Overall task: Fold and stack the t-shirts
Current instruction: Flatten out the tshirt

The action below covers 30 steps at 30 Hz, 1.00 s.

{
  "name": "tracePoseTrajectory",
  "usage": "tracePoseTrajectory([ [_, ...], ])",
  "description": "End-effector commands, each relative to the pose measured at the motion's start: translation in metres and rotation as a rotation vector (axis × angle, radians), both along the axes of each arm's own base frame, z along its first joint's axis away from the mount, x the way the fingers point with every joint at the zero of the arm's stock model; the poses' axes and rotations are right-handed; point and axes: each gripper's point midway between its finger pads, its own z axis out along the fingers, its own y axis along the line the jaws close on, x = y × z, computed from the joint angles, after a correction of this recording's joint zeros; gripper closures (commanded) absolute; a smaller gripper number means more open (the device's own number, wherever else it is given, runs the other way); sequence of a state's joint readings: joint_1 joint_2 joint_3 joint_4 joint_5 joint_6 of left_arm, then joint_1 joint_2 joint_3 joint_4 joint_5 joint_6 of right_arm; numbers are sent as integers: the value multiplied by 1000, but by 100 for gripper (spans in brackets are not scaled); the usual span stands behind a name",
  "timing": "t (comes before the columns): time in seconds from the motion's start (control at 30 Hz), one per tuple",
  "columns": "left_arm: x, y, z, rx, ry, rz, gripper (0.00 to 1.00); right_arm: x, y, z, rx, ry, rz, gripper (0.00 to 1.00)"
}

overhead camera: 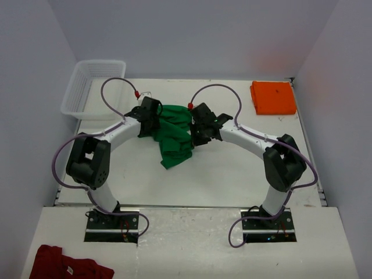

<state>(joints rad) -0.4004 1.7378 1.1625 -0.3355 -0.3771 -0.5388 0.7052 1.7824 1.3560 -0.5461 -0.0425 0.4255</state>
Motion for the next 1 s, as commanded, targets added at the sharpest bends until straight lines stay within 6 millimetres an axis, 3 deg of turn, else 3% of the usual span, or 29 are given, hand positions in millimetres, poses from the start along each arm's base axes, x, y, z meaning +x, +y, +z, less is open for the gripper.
tracePoseTrajectory([
  [0.0, 16, 22, 24, 46, -71, 69, 45, -3, -4, 17, 19, -53, 5, 100],
  [0.17, 9, 27, 22, 64, -67, 63, 46, -3, -1, 20, 32, -52, 6, 100],
  [0.47, 4, 27, -7, 72, 0, 49, 53, -4, 1, 23, 52, -52, 14, 100],
  [0.7, -3, 34, -32, 81, 47, 53, 69, -3, -7, 30, 54, -71, -4, 100],
  [0.73, -3, 33, -32, 79, 45, 52, 74, -3, -8, 30, 54, -73, -7, 100],
  [0.77, -4, 34, -36, 83, 54, 50, 90, -1, -11, 31, 53, -76, -14, 100],
  [0.8, -5, 35, -37, 82, 56, 52, 100, 0, -13, 31, 50, -78, -20, 100],
  [0.97, -6, 35, -17, 60, 3, 51, 100, 15, -39, 46, -10, -152, -106, 100],
])
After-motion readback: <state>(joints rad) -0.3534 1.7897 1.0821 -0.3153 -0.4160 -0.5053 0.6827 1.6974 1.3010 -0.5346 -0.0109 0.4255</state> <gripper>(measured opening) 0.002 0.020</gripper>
